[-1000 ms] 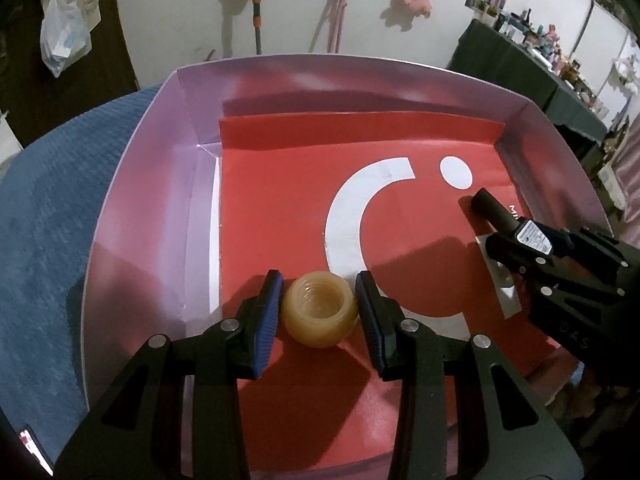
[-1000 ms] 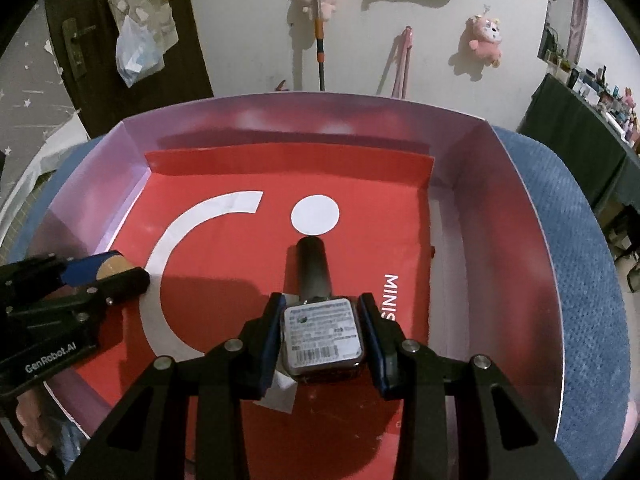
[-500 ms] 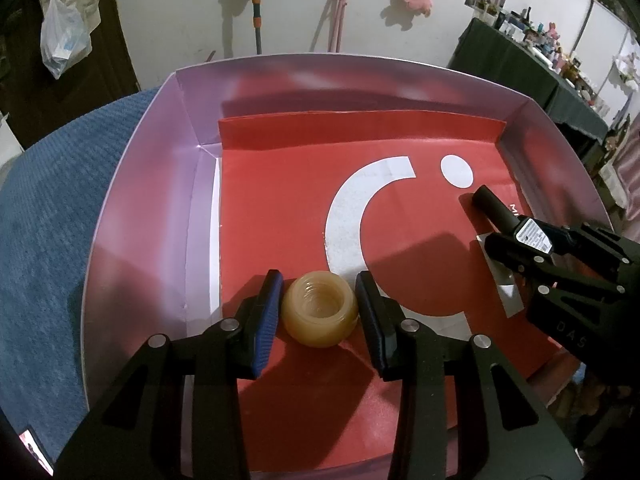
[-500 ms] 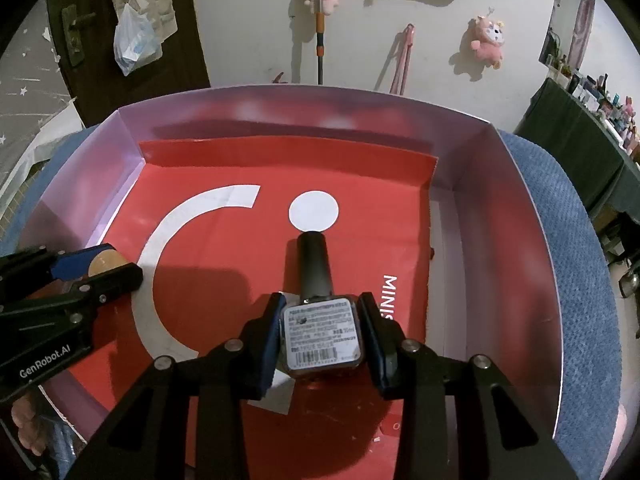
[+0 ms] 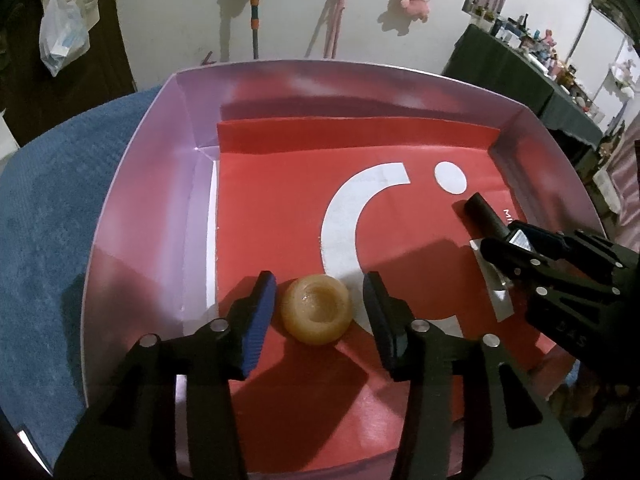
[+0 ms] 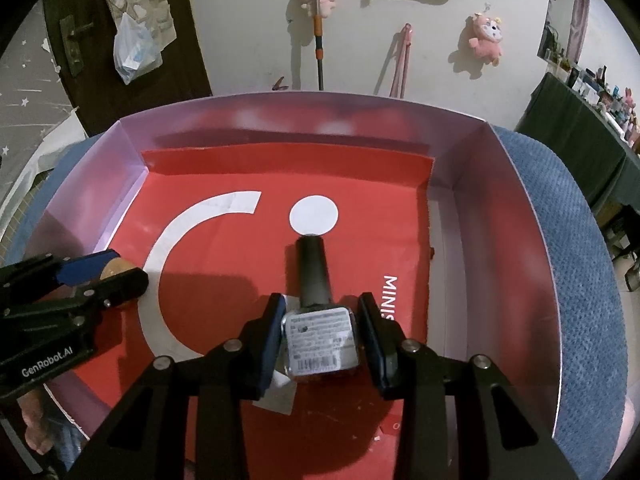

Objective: Organize rigid objects
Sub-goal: 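Open the left tool releasing the ring while the right tool releases the bottle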

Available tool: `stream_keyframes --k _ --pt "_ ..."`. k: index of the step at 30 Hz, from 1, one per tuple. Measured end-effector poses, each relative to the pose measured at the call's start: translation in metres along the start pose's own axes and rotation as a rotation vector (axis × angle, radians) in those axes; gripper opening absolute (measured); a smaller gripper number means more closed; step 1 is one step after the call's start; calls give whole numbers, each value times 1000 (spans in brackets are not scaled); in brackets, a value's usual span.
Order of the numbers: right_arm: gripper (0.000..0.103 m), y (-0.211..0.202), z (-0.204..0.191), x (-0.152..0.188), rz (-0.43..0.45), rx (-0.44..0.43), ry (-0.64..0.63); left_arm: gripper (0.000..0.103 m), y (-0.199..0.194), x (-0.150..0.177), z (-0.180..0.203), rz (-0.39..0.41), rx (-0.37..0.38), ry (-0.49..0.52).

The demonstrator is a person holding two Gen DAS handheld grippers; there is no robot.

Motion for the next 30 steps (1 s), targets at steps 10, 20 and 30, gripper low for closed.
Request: stream_keyframes --k 10,20,30 --pt "47 -15 2 -3 57 -6 0 64 -17 -6 5 62 -1 7" --pt "66 -47 -1 -8 154 -37 8 68 -39 -11 5 142 -80 29" --pt "86 -82 -7 -9 244 -97 24 69 -59 -9 12 178 -125 52"
Point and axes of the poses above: each gripper's, at about its wrist camera, not at the fingertips, and y roughly the way its jaws point, z to its right, x to its underside, the point moved 9 cm from there along y, roughly the way its jaws point, and after that the axes turned 7 degrees about y, right-handed, at the moved point
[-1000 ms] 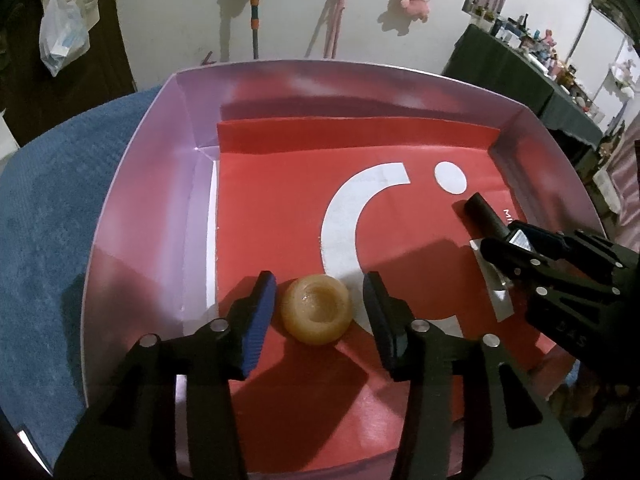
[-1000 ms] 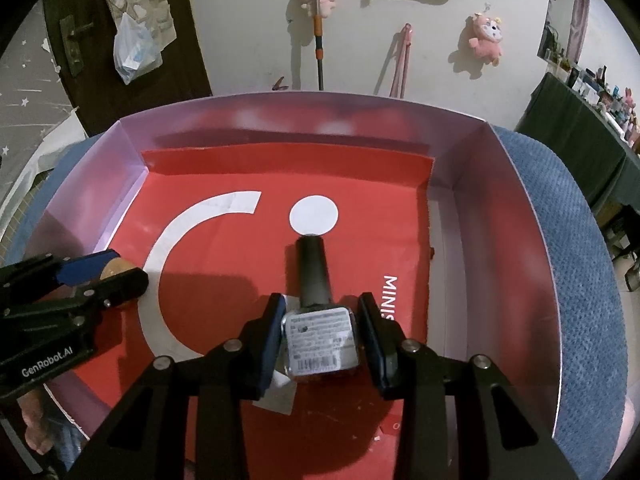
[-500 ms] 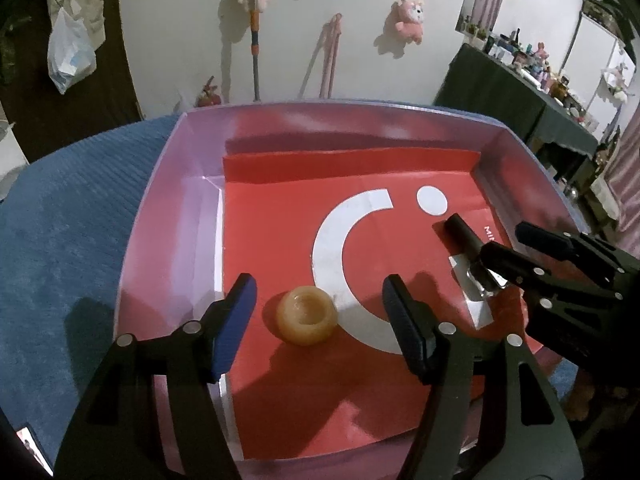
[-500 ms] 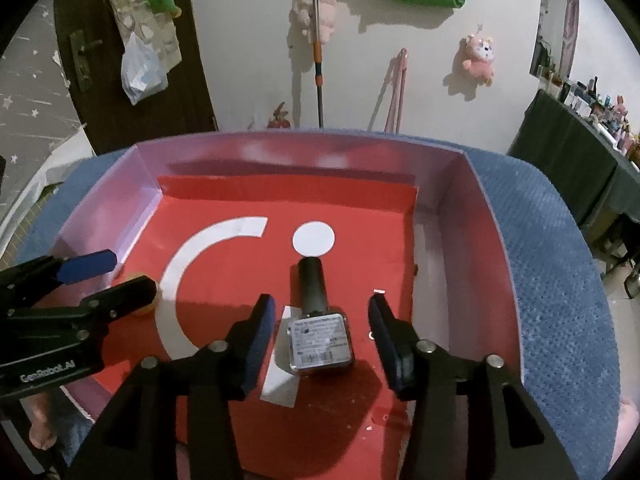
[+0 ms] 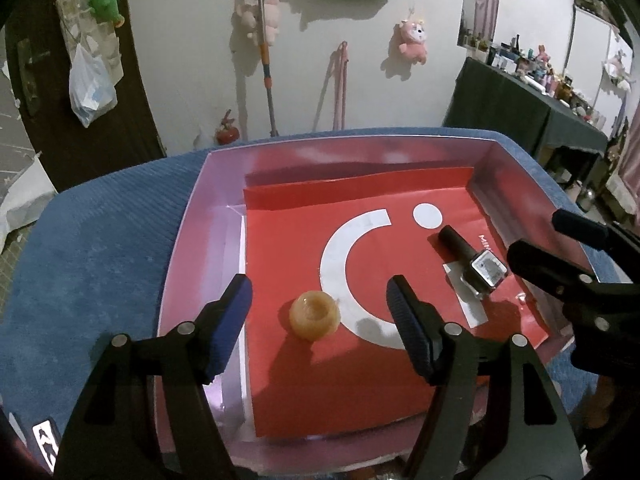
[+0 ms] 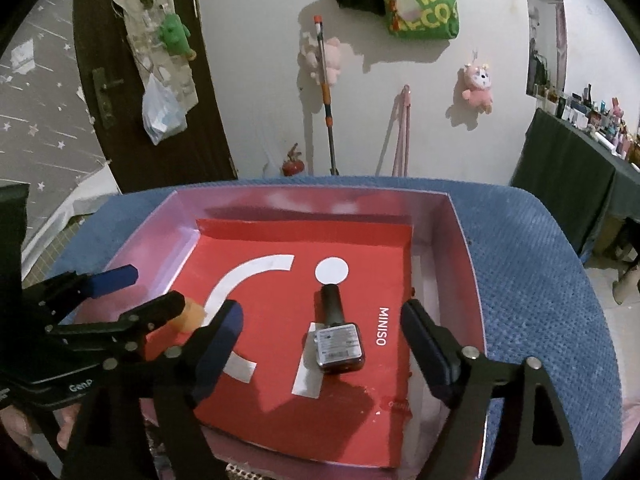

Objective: Organize rigid objects
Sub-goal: 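Open the left tool releasing the ring while the right tool releases the bottle, then withdraw both open tools from the box back over the table items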

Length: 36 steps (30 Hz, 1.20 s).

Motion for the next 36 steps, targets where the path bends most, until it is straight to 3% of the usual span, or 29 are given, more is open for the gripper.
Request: stream_keyframes --k 2,4,6,9,13,26,36 --pt "91 -5 -1 0 10 -9 2 70 -4 1 2 4 0 7" --pt "92 -10 -2 -1 20 -19 4 83 -9 1 2 17 -5 11" --pt "94 -16 -4 -2 30 -32 11 88 -14 1 3 34 -14 17" --pt "100 -23 -5 -1 44 -43 17 89 -21 1 4 48 -19 21" --pt "103 -29 -7 1 51 -55 13 99 -29 3 5 65 -18 16" --pt "103 -57 -16 9 131 -87 7 103 -51 12 2 113 7 -33" --pt "103 -87 -21 26 205 -108 21 103 -78 27 7 182 -17 -40"
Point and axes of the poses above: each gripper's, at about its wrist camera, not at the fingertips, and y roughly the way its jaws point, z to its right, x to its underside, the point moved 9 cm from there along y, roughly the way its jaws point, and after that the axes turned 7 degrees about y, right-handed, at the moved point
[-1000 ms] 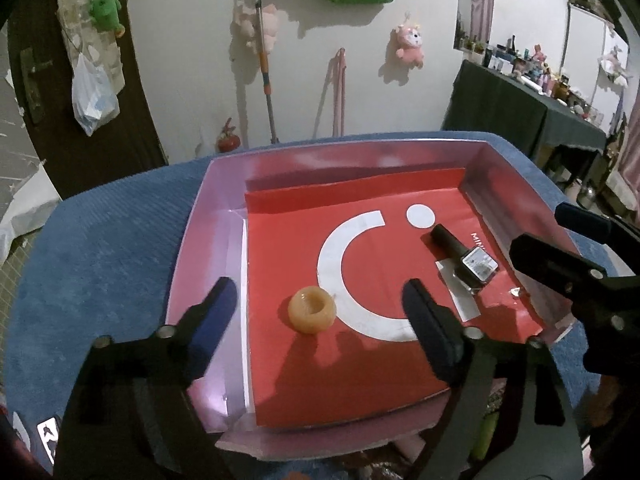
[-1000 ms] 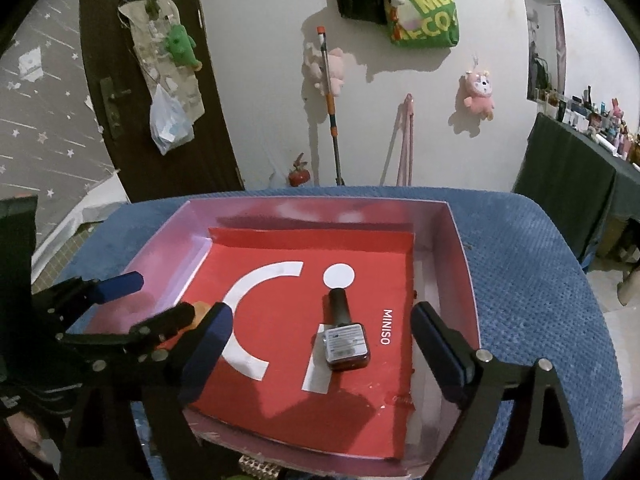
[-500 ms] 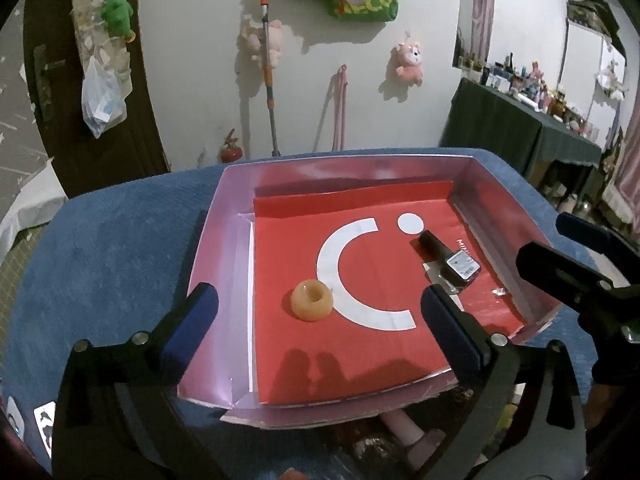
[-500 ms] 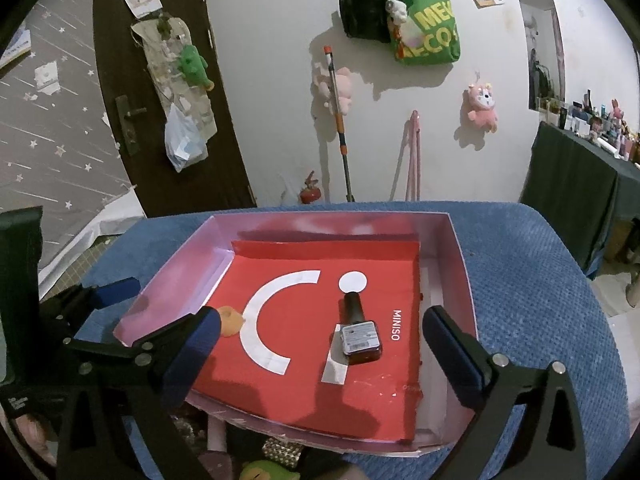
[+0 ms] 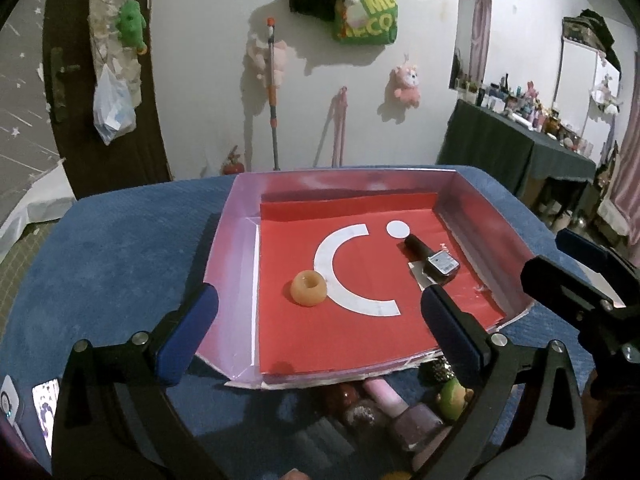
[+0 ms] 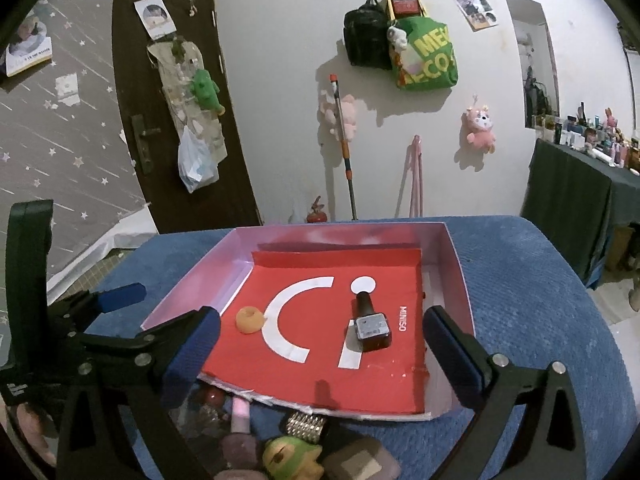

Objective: Organize rigid objects
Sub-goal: 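Withdraw both open tools from the box back over the table items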

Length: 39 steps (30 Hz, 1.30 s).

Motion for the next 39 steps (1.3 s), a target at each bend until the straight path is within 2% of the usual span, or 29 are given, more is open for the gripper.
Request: stream_keyframes --k 7,15,20,24,26,32,39 --pt "103 -24 -6 11 37 -1 -3 103 -20 10 5 34 23 -14" --pt "103 -44 -12 24 77 3 -10 103 -33 31 7 37 -6 -30" --pt "103 -51 -18 38 85 19 -33 103 -35 44 11 22 4 -38" --pt "103 -56 -16 49 91 39 -35 103 -41 55 15 26 -26 -26" --pt "103 -58 -16 54 88 44 -32 103 -43 60 16 26 -32 -16" --pt "103 -59 -10 74 56 49 -18 103 -50 75 26 10 10 -15" --pt "103 -61 -4 94 23 53 -4 103 -53 90 26 -12 -1 -13"
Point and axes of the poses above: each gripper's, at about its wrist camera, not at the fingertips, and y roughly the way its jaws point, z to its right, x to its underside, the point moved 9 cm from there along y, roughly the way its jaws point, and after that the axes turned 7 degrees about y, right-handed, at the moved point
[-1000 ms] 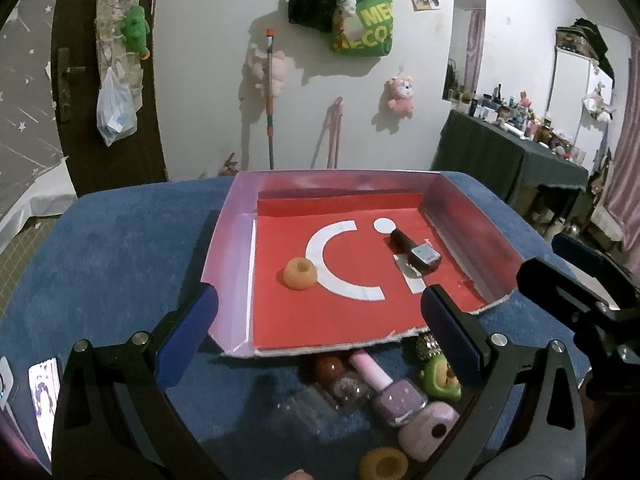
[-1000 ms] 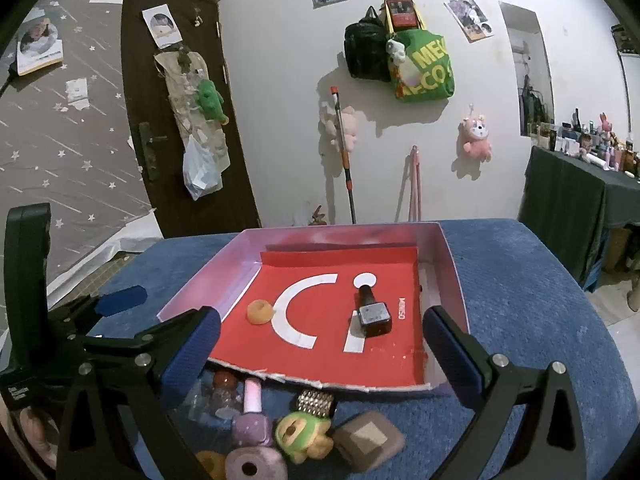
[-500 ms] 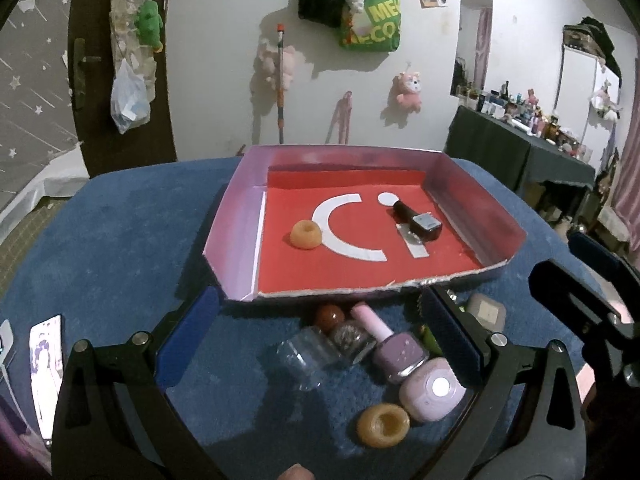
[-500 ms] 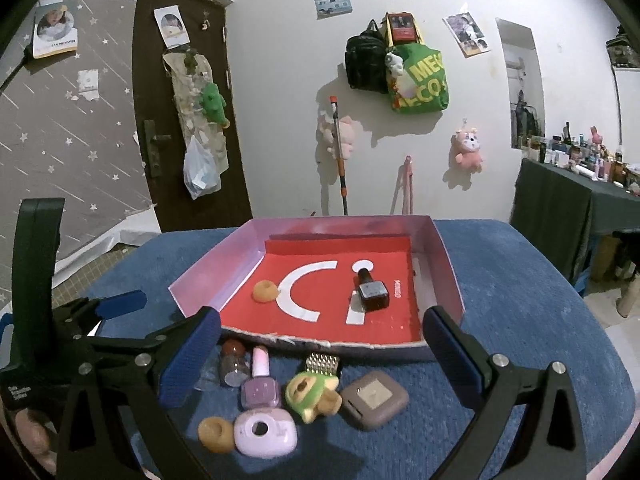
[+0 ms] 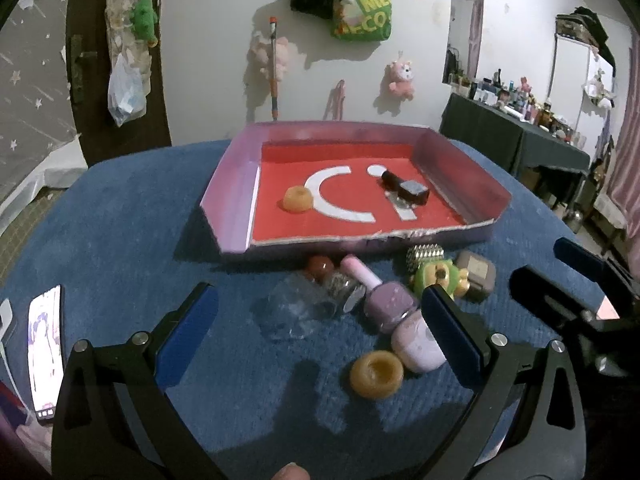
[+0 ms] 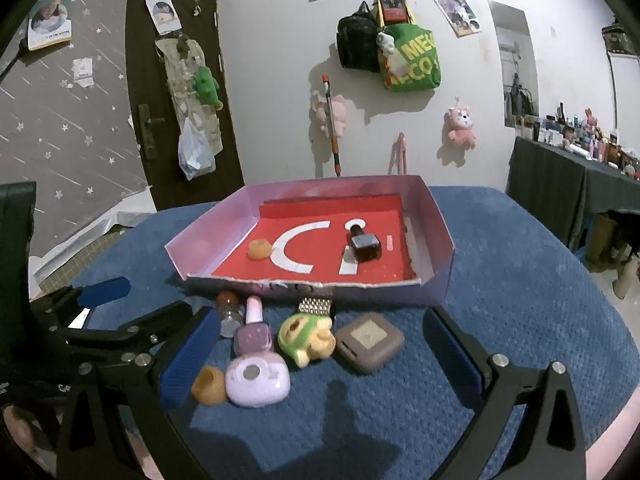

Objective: Organize rigid objects
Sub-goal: 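Withdraw both open tools from the box back over the table items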

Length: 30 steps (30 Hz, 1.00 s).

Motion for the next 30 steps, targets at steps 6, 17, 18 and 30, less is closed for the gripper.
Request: stream_keyframes --k 6,17,18,30 --pt "103 -1 4 13 -29 1 7 103 2 18 -5 -38 15 -27" --pt "103 4 9 43 -109 14 -5 103 0 48 -4 -91 66 -35" --pt "103 5 10 46 -118 14 -7 103 1 50 -4 -98 67 -35" --pt "103 13 13 71 -175 57 -53 103 15 75 0 -174 106 -55"
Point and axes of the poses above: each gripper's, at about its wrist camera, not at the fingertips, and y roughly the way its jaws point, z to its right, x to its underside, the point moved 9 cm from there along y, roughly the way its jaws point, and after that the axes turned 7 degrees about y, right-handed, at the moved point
